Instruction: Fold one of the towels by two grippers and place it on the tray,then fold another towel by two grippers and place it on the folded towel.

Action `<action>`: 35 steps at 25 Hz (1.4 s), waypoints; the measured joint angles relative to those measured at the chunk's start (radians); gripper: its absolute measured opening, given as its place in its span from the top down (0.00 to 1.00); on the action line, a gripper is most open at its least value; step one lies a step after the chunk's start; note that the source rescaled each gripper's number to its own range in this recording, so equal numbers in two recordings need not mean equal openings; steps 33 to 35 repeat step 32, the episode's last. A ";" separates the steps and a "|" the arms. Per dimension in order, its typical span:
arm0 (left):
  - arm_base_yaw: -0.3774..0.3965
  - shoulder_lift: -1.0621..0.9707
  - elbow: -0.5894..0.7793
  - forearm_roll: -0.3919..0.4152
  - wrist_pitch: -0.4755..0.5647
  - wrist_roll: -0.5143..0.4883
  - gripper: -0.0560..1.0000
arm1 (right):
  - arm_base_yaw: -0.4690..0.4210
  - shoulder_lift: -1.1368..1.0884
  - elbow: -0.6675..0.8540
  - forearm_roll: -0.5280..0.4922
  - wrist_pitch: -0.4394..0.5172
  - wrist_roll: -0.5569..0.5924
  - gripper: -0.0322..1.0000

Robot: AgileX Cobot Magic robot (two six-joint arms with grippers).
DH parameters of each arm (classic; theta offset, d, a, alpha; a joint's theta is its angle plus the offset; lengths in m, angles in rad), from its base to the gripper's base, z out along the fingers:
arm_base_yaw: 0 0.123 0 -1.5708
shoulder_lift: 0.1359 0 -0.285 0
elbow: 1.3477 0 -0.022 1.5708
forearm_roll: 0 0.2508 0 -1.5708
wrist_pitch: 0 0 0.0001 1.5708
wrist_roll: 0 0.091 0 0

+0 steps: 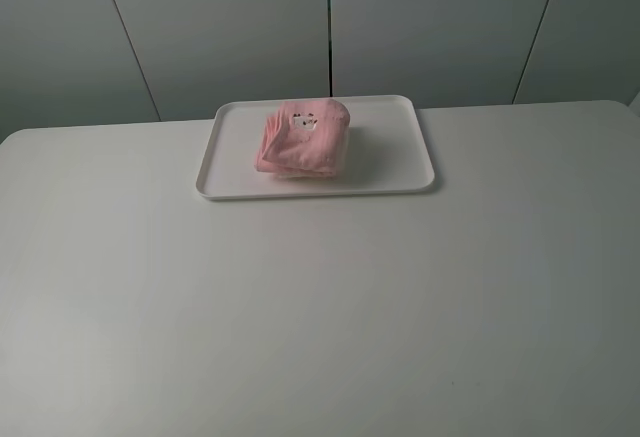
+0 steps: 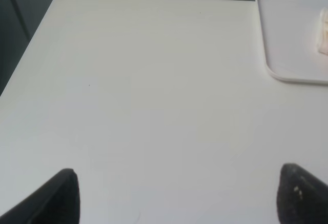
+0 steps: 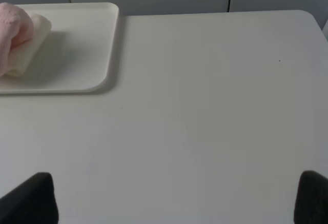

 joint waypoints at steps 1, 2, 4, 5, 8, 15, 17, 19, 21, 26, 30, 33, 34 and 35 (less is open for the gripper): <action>0.000 0.000 0.000 0.000 0.000 0.000 0.01 | 0.000 0.000 0.000 0.000 0.000 0.000 0.00; 0.000 0.000 0.000 0.000 0.000 0.000 0.01 | 0.000 0.000 0.000 0.000 0.000 0.000 0.00; 0.000 0.000 0.000 0.000 0.000 0.000 0.01 | 0.000 0.000 0.000 0.000 0.000 0.000 0.00; 0.000 0.000 0.000 0.000 0.000 0.000 0.01 | 0.000 0.000 0.000 0.000 0.000 0.000 0.00; 0.000 0.000 0.000 0.000 0.000 0.000 0.01 | 0.000 0.000 0.000 0.000 0.000 0.000 0.00; 0.000 0.000 0.000 0.000 0.000 0.000 0.01 | 0.000 0.000 0.000 0.000 0.000 0.000 0.00; 0.000 0.000 0.000 0.000 0.000 0.000 0.01 | 0.000 0.000 0.000 0.000 0.000 0.000 0.00; 0.000 0.000 0.000 0.000 0.000 0.000 0.01 | 0.000 0.000 0.000 0.000 0.000 0.000 0.00; 0.000 0.000 0.000 0.000 0.000 0.000 0.01 | 0.000 0.000 0.000 0.000 0.000 0.000 0.00; 0.000 0.000 0.000 0.000 0.000 0.000 0.01 | 0.000 0.000 0.000 0.000 0.000 0.000 0.00; 0.000 0.000 0.000 0.000 0.000 0.000 0.01 | 0.000 0.000 0.000 0.000 0.000 0.000 0.00; 0.000 0.000 0.000 0.000 0.000 0.000 0.01 | 0.000 0.000 0.000 0.000 0.000 0.000 0.00; 0.000 0.000 0.000 0.000 0.000 0.000 0.01 | 0.000 0.000 0.000 0.000 0.000 0.000 0.00; 0.000 0.000 0.000 0.000 0.000 0.000 0.01 | 0.000 0.000 0.000 0.000 0.000 0.000 0.00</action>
